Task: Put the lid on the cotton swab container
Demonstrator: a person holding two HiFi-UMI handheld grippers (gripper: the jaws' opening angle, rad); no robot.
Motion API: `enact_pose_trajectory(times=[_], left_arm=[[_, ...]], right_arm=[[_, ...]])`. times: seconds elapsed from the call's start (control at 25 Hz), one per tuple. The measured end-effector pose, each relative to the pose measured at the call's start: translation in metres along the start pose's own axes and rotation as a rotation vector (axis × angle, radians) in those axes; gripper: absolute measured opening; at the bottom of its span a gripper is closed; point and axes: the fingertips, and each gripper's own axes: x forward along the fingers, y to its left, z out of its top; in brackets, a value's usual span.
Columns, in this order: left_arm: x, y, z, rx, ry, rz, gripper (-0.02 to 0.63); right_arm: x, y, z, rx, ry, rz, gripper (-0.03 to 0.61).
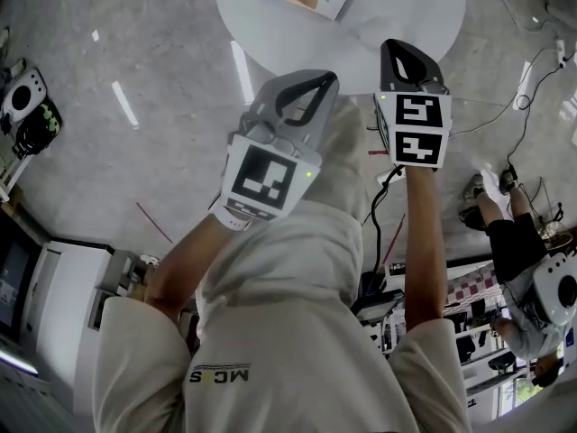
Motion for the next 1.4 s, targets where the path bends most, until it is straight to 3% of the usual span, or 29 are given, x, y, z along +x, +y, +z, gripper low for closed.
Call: enact_pose_trajectory(times=[0.28,0.76,1.4], left_arm=[[0.006,-0.002,-0.002,0.004,0.017,-0.016,0.0],[0.001,-0.001,0.004,0.019,0.009,-0.011,0.0],[-0.056,-0.019,0.041,0.074,-0.042,-0.023,0.0]], right_arm=[[0.012,-0.004,-0.019,0.026,0.027,0.001,0.002],[0.008,-0.007,-0.016,0.044,-0.008,0.015,0.001],[-0.103,0.028,0.04,0.037,-0.132,0.003,0.0]])
